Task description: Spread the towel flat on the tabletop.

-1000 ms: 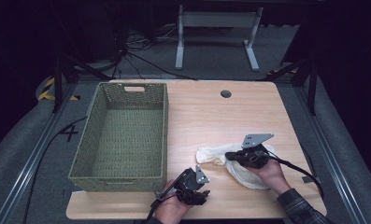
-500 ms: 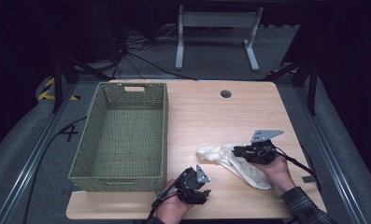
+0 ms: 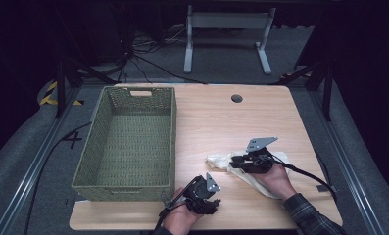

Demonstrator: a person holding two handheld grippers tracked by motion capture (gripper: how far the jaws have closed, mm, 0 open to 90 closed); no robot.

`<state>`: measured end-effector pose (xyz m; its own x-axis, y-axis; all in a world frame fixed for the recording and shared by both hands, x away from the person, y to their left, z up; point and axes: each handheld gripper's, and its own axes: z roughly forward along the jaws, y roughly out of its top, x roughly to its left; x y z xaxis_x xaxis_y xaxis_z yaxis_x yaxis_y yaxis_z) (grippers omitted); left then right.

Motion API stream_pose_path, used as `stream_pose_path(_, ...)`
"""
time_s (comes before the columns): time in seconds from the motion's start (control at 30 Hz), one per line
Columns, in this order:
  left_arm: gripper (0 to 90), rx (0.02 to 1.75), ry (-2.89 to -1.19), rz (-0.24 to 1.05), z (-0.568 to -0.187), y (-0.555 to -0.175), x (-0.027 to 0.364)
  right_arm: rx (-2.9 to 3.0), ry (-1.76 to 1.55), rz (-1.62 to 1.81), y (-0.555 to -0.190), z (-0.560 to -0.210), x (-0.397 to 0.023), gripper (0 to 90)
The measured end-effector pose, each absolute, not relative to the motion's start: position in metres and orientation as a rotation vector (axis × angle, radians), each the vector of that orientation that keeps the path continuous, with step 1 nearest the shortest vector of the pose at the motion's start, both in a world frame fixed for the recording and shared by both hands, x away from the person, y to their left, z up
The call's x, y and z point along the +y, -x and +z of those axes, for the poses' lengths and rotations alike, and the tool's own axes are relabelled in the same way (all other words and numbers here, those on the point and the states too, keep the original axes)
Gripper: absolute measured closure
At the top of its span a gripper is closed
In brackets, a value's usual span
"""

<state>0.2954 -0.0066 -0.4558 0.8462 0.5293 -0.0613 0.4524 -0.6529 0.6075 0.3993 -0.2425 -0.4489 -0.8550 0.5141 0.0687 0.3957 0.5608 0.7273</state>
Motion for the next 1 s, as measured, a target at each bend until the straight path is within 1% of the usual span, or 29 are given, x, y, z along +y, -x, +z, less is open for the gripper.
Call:
stream_pose_path(0.1,49.6,0.706,-2.395,0.155,-0.456,-0.296,-0.007,2.651,-0.763,1.132,-0.399,-0.453,-0.24,85.5)
stream_pose_path(0.13,49.6,0.707,-2.391,0.156,-0.456,-0.296,-0.007,2.651,-0.759,1.124,-0.399,-0.454,-0.24,87.0)
stream_pose_path(0.2,49.6,0.707,-2.395,0.155,-0.456,-0.296,-0.007,2.648,-0.756,1.127,-0.399,-0.452,-0.241,87.5)
stream_pose_path(0.33,49.7,0.72,-2.384,0.158,-0.456,-0.296,-0.006,2.629,-0.75,1.194,-0.393,-0.436,-0.249,87.9)
stream_pose_path(0.53,49.4,0.766,-2.341,0.195,-0.45,-0.298,-0.001,2.681,-0.695,1.289,-0.372,-0.428,-0.248,88.0)
stream_pose_path(0.7,49.2,0.777,-2.302,0.21,-0.442,-0.296,0.001,2.736,-0.652,1.314,-0.36,-0.433,-0.243,88.0)
stream_pose_path(0.83,49.1,0.79,-2.262,0.248,-0.434,-0.295,0.003,2.817,-0.591,1.344,-0.347,-0.443,-0.234,87.7)
stream_pose_path(0.9,49.1,0.791,-2.256,0.248,-0.434,-0.295,0.003,2.841,-0.576,1.312,-0.345,-0.443,-0.231,86.8)
stream_pose_path(0.93,49.1,0.792,-2.256,0.245,-0.434,-0.296,0.004,2.849,-0.537,1.263,-0.341,-0.443,-0.227,83.7)
stream_pose_path(1.0,49.3,0.794,-2.252,0.236,-0.434,-0.297,0.004,2.848,-0.504,1.303,-0.338,-0.44,-0.225,78.9)
